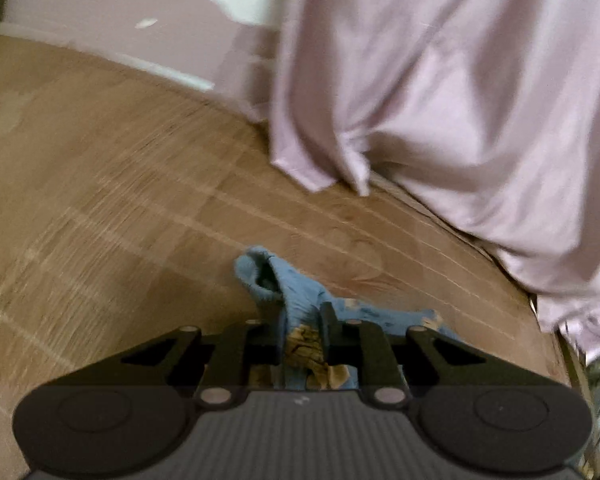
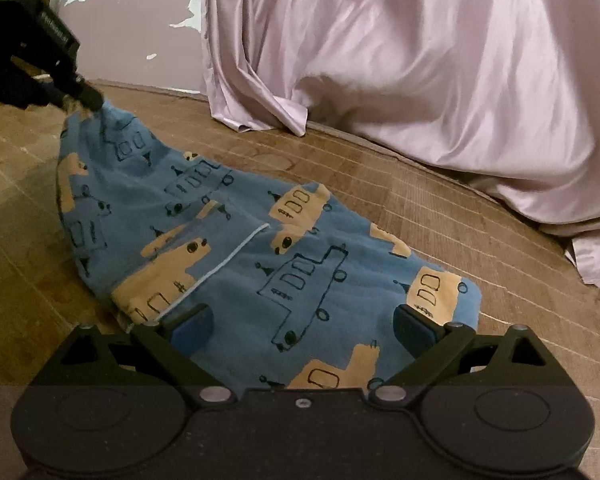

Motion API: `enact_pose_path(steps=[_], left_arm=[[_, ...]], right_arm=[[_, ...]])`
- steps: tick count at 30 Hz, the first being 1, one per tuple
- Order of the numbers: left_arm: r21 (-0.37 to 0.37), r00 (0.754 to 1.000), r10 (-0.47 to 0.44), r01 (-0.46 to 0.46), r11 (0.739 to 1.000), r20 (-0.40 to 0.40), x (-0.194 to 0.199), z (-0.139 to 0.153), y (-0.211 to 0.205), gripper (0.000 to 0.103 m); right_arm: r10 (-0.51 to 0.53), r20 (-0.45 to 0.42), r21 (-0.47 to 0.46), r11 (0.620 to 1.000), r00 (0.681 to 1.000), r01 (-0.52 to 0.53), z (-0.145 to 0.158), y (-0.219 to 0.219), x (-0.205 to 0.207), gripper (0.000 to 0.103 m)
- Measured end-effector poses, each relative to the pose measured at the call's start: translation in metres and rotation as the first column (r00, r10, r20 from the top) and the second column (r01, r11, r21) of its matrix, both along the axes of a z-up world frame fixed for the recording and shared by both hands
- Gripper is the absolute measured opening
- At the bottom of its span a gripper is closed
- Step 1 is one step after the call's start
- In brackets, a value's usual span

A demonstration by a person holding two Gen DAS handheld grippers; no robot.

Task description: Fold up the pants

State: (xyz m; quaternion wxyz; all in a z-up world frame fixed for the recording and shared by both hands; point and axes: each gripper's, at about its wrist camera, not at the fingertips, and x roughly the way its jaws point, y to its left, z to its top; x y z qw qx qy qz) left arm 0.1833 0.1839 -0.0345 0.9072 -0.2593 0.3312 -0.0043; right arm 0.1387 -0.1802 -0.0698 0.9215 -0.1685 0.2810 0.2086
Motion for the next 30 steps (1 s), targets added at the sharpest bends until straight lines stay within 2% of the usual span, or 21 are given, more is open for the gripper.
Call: enact_pose_path(steps=[5, 9, 12, 15, 18, 20, 22, 23, 26, 28, 29, 30], left_arm=[[0.085, 0.986, -0.156, 0.151, 0.985, 0.055, 0.004, 0.035, -0.051, 0.017], [0.164, 0.940, -0.329, 0.312, 0.936, 0.085, 0.003, 0.057, -0.105, 0.017], [0.207, 0.888, -0.450, 0.424, 0.882, 0.096, 0.000, 0.063, -0.150, 0.017], [0.213, 0.841, -0.534, 0.506, 0.835, 0.094, 0.002, 0.058, -0.190, 0.017], [0.201, 0.802, -0.595, 0.573, 0.794, 0.064, 0.011, 0.039, -0.223, 0.019], [0.151, 0.738, -0.675, 0.664, 0.732, 0.029, 0.019, 0.018, -0.244, 0.020], [0.088, 0.692, -0.722, 0.718, 0.691, 0.017, 0.022, -0.005, -0.253, 0.039], [0.072, 0.694, -0.720, 0.718, 0.693, 0.008, 0.017, -0.011, -0.254, 0.050], [0.084, 0.724, -0.689, 0.686, 0.723, 0.020, 0.000, -0.019, -0.244, 0.056], [0.150, 0.745, -0.667, 0.658, 0.738, 0.016, -0.013, -0.019, -0.240, 0.060], [0.188, 0.746, -0.666, 0.653, 0.733, 0.005, -0.017, -0.018, -0.239, 0.061], [0.234, 0.741, -0.672, 0.655, 0.718, -0.013, -0.021, -0.019, -0.239, 0.061]], right_arm=[[-0.027, -0.001, 0.024, 0.999, 1.000, 0.027, 0.010, -0.008, 0.002, 0.097], [-0.091, 0.020, 0.002, 0.996, 0.996, 0.091, 0.025, -0.032, 0.007, 0.097], [-0.130, 0.043, -0.053, 0.990, 0.991, 0.132, 0.037, -0.058, 0.015, 0.097], [-0.261, 0.055, -0.070, 0.962, 0.964, 0.265, 0.045, -0.093, 0.027, 0.097], [-0.381, -0.011, 0.033, 0.924, 0.924, 0.381, 0.050, -0.132, 0.040, 0.097], [-0.435, -0.057, 0.107, 0.892, 0.899, 0.438, 0.049, -0.152, 0.044, 0.097], [-0.451, -0.101, 0.172, 0.870, 0.887, 0.462, 0.047, -0.166, 0.048, 0.096], [-0.446, -0.119, 0.201, 0.864, 0.887, 0.462, 0.046, -0.169, 0.050, 0.096], [-0.379, -0.168, 0.266, 0.871, 0.910, 0.412, 0.041, -0.167, 0.053, 0.093], [-0.303, -0.197, 0.311, 0.883, 0.933, 0.352, 0.039, -0.159, 0.054, 0.089], [-0.273, -0.206, 0.331, 0.885, 0.940, 0.329, 0.040, -0.156, 0.054, 0.086], [-0.227, -0.219, 0.354, 0.888, 0.949, 0.294, 0.039, -0.150, 0.057, 0.084]])
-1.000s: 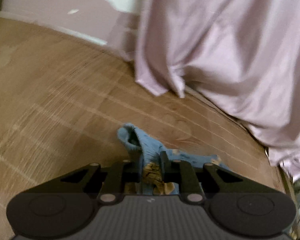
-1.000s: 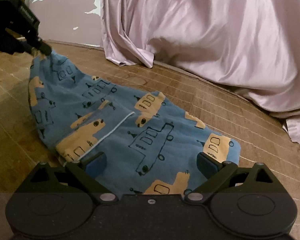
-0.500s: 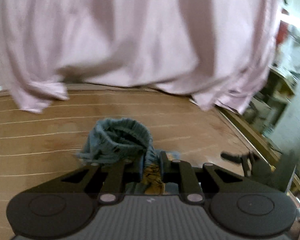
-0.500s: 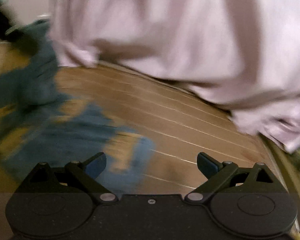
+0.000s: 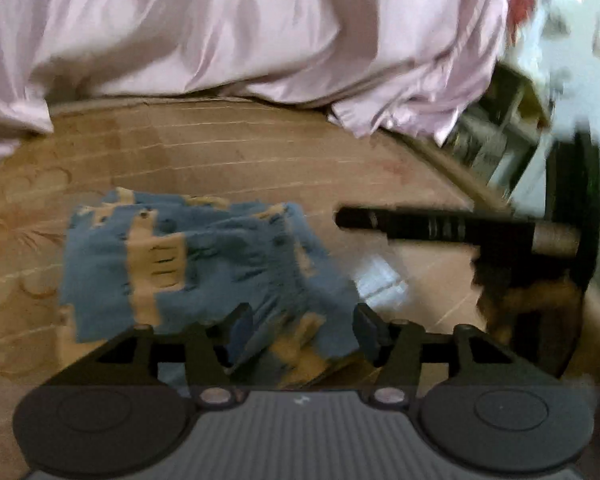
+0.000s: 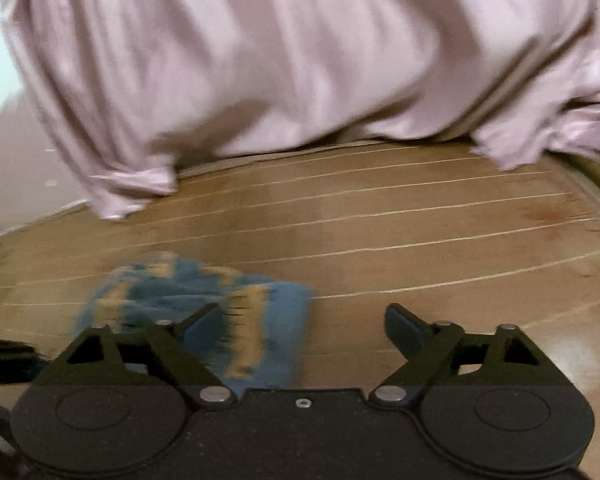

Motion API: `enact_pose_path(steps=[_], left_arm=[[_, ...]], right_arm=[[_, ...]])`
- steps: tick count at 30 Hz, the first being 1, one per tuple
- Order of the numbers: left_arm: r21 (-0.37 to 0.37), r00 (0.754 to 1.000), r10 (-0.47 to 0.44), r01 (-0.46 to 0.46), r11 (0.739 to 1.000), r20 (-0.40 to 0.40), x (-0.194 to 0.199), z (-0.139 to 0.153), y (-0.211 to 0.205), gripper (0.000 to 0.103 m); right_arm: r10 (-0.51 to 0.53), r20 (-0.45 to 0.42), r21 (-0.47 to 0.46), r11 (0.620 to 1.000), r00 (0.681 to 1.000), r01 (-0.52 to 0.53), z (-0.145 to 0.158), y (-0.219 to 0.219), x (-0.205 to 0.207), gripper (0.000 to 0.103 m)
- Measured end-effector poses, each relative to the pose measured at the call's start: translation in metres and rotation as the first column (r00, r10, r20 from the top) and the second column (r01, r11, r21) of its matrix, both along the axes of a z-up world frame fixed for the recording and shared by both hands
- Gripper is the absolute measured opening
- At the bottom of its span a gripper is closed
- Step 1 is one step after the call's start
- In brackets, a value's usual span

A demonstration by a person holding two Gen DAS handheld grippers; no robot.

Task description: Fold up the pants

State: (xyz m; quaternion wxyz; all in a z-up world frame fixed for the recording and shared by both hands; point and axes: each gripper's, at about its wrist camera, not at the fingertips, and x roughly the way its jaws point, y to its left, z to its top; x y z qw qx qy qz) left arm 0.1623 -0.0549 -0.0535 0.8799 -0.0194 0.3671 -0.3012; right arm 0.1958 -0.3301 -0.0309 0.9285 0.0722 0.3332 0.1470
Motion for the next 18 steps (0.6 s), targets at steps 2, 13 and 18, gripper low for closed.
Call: enact_pose_path(steps=[2, 13, 18], left_arm=[[0.116, 0.999, -0.024, 0.018, 0.993, 0.049, -0.007, -0.006, -0.006, 0.061], [0.202, 1.000, -0.021, 0.018, 0.979, 0.015, 0.002, -0.013, -0.013, 0.017], [0.082, 1.000, -0.003, 0.005, 0.997, -0.028, 0.002, 0.009, -0.005, 0.009]], right_arm=[[0.102, -0.029, 0.046, 0.994, 0.994, -0.101, -0.004, 0.013, 0.010, 0.079], [0.216, -0.107, 0.131, 0.971, 0.970, -0.202, -0.021, 0.031, 0.033, 0.017], [0.177, -0.072, 0.153, 0.974, 0.982, -0.165, 0.008, 0.017, 0.020, 0.014]])
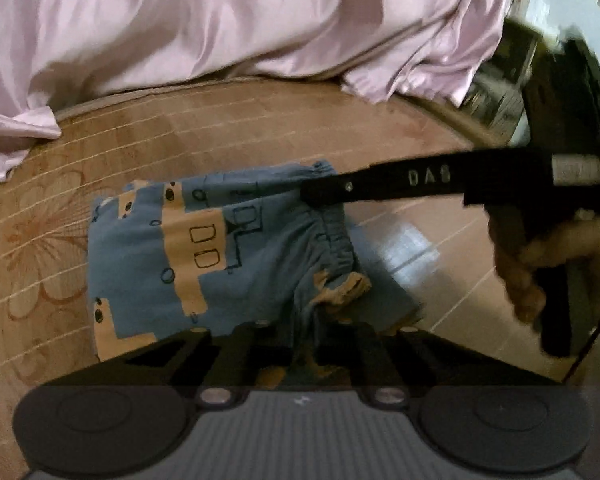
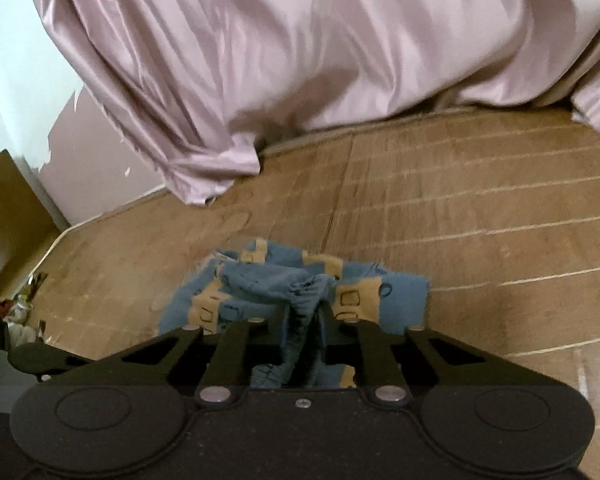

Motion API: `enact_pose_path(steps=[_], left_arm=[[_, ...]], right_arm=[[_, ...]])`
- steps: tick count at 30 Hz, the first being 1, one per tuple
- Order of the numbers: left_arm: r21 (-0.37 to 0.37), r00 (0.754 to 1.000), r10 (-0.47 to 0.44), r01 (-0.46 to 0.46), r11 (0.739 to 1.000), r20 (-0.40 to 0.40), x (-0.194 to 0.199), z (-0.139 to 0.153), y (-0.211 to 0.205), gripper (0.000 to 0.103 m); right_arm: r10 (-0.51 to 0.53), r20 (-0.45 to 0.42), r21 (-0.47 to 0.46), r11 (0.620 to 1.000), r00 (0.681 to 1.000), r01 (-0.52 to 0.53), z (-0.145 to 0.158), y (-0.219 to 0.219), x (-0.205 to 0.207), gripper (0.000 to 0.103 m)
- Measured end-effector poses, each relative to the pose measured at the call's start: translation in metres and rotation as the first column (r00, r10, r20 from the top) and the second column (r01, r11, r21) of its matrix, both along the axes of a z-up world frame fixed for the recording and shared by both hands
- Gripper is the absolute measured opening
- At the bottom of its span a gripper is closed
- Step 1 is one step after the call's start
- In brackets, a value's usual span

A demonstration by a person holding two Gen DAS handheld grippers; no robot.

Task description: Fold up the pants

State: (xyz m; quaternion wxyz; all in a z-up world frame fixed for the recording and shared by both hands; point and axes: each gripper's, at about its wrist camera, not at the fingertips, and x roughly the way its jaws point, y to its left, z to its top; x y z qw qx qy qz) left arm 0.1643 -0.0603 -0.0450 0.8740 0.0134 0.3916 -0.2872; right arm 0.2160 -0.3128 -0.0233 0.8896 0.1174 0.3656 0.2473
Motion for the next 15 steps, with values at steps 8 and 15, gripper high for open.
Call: enact_pose_path(steps=[8, 15], left_arm=[[-0.011, 0.997, -0.078, 0.078, 0.997, -0.012, -0.013, 0.001, -0.028, 0.009], [-0.048, 0.996, -0.035, 0.032, 0.998, -0.077, -0.009, -0.013, -0.014, 0.031]], right_arm=[[-0.075, -0.043, -0.114, 0.991, 0.996, 0.069, 0.002, -0.024, -0.007, 0.021], [-0.106, 0.008, -0.301, 0.948, 0.994, 0.104, -0.016, -0.012, -0.009, 0.075]])
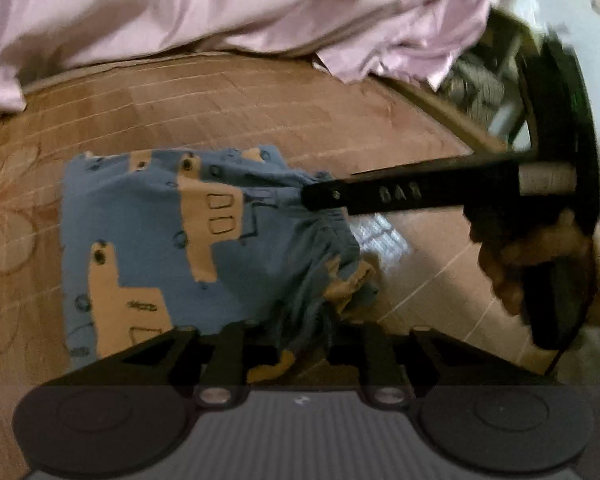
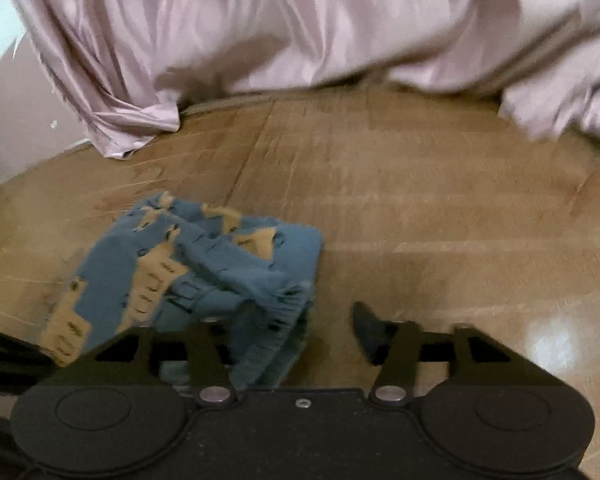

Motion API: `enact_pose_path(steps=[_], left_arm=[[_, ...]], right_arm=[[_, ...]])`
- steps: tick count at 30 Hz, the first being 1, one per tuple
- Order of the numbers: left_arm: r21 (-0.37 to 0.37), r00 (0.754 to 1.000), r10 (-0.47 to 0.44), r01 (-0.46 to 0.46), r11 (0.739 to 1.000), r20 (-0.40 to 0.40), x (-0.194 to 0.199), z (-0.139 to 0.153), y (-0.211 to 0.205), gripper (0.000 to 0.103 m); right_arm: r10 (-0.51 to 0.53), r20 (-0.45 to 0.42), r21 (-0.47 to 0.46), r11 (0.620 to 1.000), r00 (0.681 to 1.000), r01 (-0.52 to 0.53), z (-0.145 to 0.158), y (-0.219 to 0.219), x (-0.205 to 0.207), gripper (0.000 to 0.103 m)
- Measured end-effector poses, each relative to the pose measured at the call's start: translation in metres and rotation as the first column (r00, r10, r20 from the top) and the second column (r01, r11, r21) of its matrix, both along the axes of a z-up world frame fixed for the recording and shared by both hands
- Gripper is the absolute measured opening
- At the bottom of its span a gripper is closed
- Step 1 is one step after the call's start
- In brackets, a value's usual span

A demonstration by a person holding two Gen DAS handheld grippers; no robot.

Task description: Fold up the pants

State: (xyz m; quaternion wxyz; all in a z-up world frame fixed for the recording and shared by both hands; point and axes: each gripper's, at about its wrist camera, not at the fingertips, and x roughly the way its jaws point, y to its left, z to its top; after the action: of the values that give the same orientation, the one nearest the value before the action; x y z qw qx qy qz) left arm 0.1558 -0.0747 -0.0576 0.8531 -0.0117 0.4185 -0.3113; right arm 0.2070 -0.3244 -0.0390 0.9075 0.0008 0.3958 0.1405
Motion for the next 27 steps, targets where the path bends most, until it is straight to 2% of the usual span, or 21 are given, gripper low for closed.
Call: enact_pose_path(steps=[1, 3, 4, 6, 8, 11, 13, 16, 19, 27], left_arm=[[-0.021, 1.000, 0.012, -0.012, 1.000, 0.007, -0.001, 0.004, 0.006, 0.037], [-0.047, 0.996, 0.070, -0.067, 0.997, 0.054, -0.008, 0.015, 0.021, 0.080], [-0.054, 0.989, 0.118, -0.113, 0.992, 0.093, -0.011, 0.020, 0.029, 0.084], [-0.045, 0.965, 0.204, -0.199, 0.979, 0.165, -0.014, 0.027, 0.040, 0.086], [0.009, 0.941, 0.271, -0.278, 0.960, 0.203, -0.010, 0.026, 0.046, 0.086], [0.097, 0.920, 0.338, -0.361, 0.927, 0.198, -0.001, 0.017, 0.051, 0.086], [0.101, 0.917, 0.365, -0.384, 0.918, 0.164, 0.003, 0.009, 0.059, 0.086], [0.152, 0.912, 0.393, -0.408, 0.900, 0.122, 0.004, -0.007, 0.064, 0.086], [0.141, 0.911, 0.397, -0.410, 0.901, 0.111, -0.002, -0.016, 0.074, 0.087], [0.135, 0.908, 0.408, -0.418, 0.899, 0.095, -0.004, -0.007, 0.079, 0.089]], right_arm=[[-0.003, 0.046, -0.046, 0.999, 0.999, 0.005, 0.004, 0.003, -0.004, 0.087], [-0.009, 0.125, -0.104, 0.994, 0.992, 0.022, 0.008, 0.007, -0.010, 0.092], [-0.004, 0.145, -0.121, 0.992, 0.989, 0.021, 0.009, 0.010, -0.011, 0.092], [-0.001, 0.152, -0.141, 0.990, 0.988, 0.023, 0.006, 0.016, -0.010, 0.092], [0.000, 0.143, -0.148, 0.989, 0.990, 0.021, 0.003, 0.021, -0.009, 0.092], [0.008, 0.130, -0.153, 0.988, 0.991, 0.012, 0.000, 0.028, -0.008, 0.092], [0.017, 0.124, -0.164, 0.986, 0.992, 0.004, -0.002, 0.032, -0.008, 0.093], [0.022, 0.105, -0.184, 0.983, 0.994, -0.003, -0.007, 0.035, -0.007, 0.095], [0.016, 0.089, -0.193, 0.981, 0.996, 0.002, -0.013, 0.034, -0.006, 0.097], [0.005, 0.100, -0.201, 0.979, 0.995, 0.015, -0.006, 0.031, -0.013, 0.097]])
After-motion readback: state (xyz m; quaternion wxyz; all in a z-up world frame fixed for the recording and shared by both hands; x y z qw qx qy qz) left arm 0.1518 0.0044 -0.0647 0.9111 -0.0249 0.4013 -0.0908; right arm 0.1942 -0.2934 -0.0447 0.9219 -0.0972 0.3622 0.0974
